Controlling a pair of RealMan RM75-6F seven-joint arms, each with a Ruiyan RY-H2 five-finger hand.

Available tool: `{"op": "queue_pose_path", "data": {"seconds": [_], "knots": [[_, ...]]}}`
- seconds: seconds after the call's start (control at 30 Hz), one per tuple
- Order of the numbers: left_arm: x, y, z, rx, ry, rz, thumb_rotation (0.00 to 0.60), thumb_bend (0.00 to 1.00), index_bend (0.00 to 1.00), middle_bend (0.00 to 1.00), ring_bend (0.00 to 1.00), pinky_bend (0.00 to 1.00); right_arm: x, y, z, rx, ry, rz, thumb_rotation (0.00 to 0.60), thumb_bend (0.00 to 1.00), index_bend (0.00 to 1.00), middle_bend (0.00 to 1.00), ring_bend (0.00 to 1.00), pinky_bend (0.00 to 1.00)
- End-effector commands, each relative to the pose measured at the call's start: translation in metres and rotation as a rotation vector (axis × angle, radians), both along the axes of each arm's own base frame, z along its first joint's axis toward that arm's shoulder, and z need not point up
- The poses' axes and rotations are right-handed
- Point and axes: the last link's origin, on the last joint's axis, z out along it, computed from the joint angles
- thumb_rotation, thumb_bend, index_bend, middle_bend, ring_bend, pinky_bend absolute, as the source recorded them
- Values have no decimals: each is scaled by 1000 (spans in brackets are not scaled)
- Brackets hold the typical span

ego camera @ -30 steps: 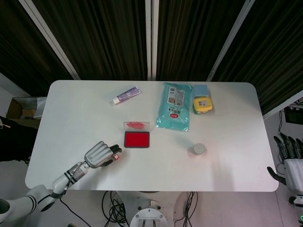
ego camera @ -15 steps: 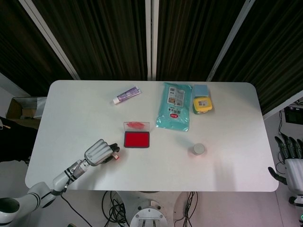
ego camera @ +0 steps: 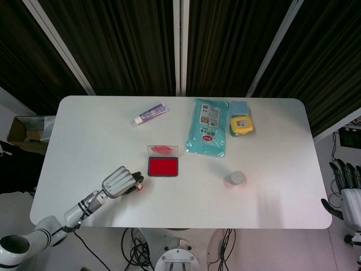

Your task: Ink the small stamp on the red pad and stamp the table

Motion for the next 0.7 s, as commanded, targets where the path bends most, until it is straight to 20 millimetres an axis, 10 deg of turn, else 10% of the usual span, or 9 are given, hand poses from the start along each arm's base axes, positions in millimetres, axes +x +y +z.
{"op": "queue_pose_path", "data": {"seconds": [0.03, 0.7], "knots": [[-1, 0, -1, -4, 4, 1, 600, 310, 491, 511, 940, 1000, -1, 0, 0, 1, 0, -1, 600, 99, 0, 0, 0, 0], [0, 4, 3, -24, -47, 60, 600, 335, 555, 570, 947, 1000, -2, 0, 0, 1, 3, -8, 600, 99, 0, 0, 0, 0]]}}
